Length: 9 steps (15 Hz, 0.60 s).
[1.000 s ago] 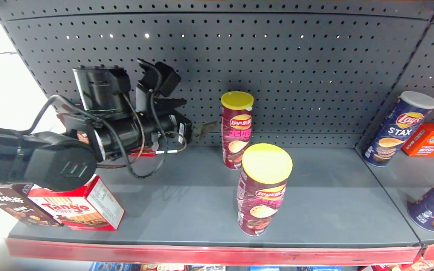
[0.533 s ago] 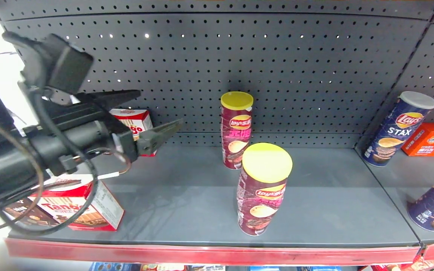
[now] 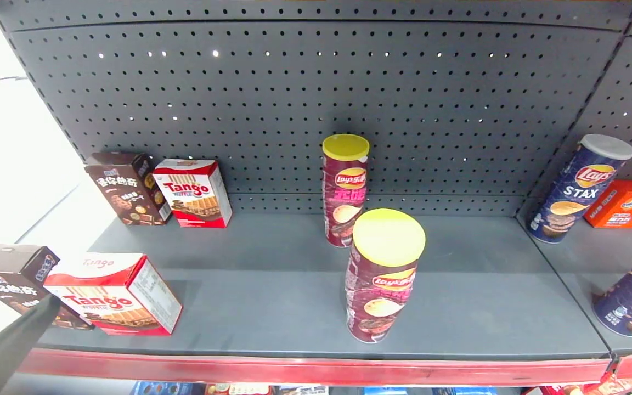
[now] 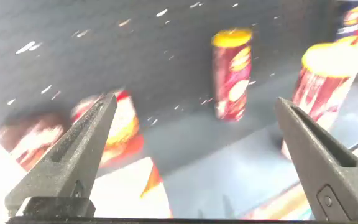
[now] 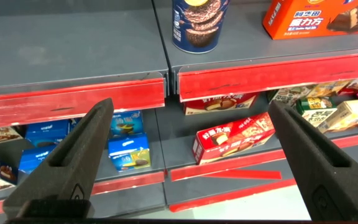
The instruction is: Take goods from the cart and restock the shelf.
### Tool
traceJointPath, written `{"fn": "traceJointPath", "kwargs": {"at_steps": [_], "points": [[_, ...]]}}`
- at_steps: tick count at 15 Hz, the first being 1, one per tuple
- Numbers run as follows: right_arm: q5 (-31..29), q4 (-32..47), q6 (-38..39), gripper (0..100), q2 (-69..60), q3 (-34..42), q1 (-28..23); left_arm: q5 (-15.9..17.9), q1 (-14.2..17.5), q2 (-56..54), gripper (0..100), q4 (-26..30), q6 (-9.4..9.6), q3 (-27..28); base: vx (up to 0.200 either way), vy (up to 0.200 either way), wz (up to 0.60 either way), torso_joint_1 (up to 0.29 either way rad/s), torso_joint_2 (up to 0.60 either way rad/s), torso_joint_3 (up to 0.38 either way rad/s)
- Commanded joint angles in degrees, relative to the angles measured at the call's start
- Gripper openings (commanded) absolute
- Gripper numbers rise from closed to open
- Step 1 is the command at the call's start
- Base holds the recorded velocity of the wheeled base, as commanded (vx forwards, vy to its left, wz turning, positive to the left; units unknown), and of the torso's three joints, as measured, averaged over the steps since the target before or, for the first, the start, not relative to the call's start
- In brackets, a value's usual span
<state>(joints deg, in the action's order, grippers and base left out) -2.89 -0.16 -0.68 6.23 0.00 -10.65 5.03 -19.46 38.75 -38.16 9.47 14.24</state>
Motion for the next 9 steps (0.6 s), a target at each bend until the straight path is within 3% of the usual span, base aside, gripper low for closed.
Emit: {"fn": "traceJointPath", "kwargs": {"at_steps": [1,3,4,5,6,7,8,9], "points": [[0.0,0.0,0.0,100,0.1,0.0,0.0,-0.4,13.7,-15.5,100,-0.3,-0.77,-11.6,0.0,0.0,0.0,0.0,0.0,0.0],[0.0,0.0,0.0,100,0.1,0.0,0.0,-0.4,21.7,-22.8,100,2.5,-1.39,-14.2,0.0,0.0,0.0,0.0,0.0,0.0],[0.0,0.0,0.0,100,0.1,0.0,0.0,-0.5,23.7,-26.4,100,7.3,-2.35,-14.2,0.0,0.0,0.0,0.0,0.0,0.0],[0.0,0.0,0.0,100,0.1,0.0,0.0,-0.4,23.8,-28.5,100,10.2,-2.7,-14.2,0.0,0.0,0.0,0.0,0.0,0.0],[0.0,0.0,0.0,100,0.1,0.0,0.0,-0.5,20.7,-34.0,100,19.4,-2.53,-14.2,0.0,0.0,0.0,0.0,0.0,0.0],[0.0,0.0,0.0,100,0.1,0.0,0.0,-0.5,19.9,-37.1,100,25.0,-2.53,-14.2,0.0,0.0,0.0,0.0,0.0,0.0],[0.0,0.0,0.0,100,0.1,0.0,0.0,-0.5,19.9,-37.1,100,25.0,-2.53,-14.2,0.0,0.0,0.0,0.0,0.0,0.0],[0.0,0.0,0.0,100,0.1,0.0,0.0,-0.6,19.6,-38.8,100,33.3,-1.91,-14.2,0.0,0.0,0.0,0.0,0.0,0.0]]}}
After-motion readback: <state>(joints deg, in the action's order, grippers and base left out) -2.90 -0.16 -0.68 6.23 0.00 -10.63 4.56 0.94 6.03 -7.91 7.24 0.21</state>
